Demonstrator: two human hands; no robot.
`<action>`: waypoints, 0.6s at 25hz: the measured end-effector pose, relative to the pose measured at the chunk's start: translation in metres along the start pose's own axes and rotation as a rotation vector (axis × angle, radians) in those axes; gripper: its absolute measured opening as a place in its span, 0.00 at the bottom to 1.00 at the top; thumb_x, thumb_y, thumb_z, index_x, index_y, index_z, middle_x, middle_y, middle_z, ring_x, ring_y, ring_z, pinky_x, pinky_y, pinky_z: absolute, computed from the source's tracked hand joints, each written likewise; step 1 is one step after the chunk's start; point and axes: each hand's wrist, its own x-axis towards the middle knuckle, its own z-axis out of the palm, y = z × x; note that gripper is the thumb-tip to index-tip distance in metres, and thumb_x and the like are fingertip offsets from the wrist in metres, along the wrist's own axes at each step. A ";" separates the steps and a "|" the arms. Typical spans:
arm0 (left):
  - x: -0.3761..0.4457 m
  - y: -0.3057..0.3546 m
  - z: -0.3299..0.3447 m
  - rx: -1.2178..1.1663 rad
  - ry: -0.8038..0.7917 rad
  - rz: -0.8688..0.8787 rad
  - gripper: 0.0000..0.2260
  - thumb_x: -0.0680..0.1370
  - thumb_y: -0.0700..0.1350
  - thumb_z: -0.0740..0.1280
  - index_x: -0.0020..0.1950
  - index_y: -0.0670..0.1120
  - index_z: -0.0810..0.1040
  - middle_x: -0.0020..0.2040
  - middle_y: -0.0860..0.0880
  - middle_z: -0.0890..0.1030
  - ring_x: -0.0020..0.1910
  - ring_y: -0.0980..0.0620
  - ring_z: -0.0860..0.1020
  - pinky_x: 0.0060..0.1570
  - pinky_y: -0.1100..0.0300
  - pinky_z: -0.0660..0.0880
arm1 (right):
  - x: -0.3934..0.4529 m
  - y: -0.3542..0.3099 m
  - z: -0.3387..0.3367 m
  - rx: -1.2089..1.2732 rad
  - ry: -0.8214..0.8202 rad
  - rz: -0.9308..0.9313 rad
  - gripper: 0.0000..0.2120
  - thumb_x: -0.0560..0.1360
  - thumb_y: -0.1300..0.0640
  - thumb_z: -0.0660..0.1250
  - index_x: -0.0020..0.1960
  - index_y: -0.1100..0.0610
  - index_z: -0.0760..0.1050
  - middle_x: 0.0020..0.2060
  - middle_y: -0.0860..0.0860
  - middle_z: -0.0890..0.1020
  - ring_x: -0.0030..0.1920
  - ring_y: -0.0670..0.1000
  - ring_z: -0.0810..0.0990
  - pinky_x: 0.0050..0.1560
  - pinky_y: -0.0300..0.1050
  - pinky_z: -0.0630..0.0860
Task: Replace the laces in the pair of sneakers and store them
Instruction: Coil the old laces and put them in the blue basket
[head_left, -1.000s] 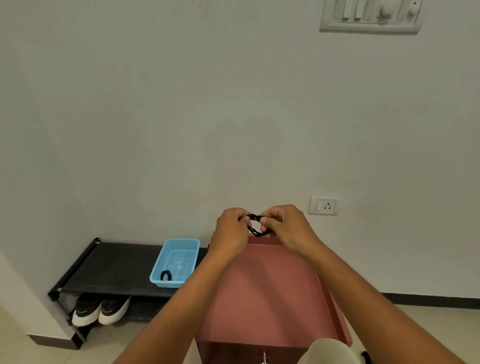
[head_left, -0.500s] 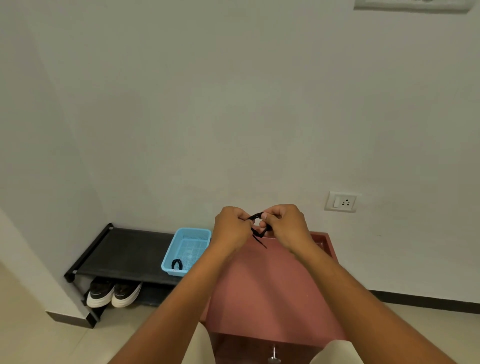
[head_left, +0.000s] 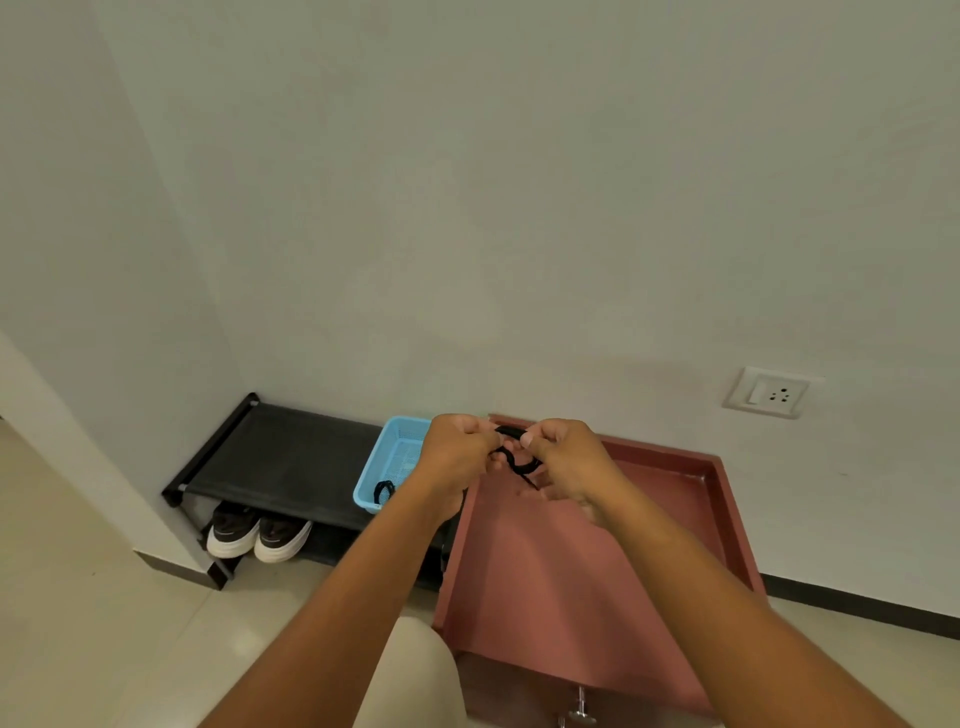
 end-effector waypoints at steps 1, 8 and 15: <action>0.006 -0.006 -0.005 0.015 0.016 0.013 0.05 0.81 0.33 0.67 0.51 0.35 0.82 0.41 0.42 0.86 0.37 0.51 0.80 0.46 0.56 0.81 | 0.010 0.004 0.006 0.005 0.001 0.012 0.08 0.84 0.60 0.65 0.53 0.63 0.80 0.43 0.57 0.85 0.34 0.54 0.85 0.39 0.51 0.84; 0.048 -0.049 -0.043 0.035 0.136 -0.022 0.06 0.80 0.34 0.68 0.53 0.42 0.83 0.44 0.44 0.87 0.34 0.55 0.81 0.39 0.62 0.81 | 0.086 0.030 0.054 -0.138 0.053 -0.060 0.04 0.78 0.66 0.71 0.51 0.65 0.84 0.41 0.59 0.87 0.42 0.60 0.88 0.40 0.47 0.83; 0.100 -0.096 -0.089 0.026 0.241 -0.125 0.06 0.81 0.38 0.68 0.52 0.42 0.85 0.48 0.46 0.86 0.46 0.48 0.85 0.47 0.55 0.83 | 0.152 0.045 0.108 -0.414 -0.115 -0.159 0.04 0.79 0.63 0.71 0.49 0.59 0.84 0.37 0.52 0.86 0.37 0.54 0.87 0.42 0.45 0.85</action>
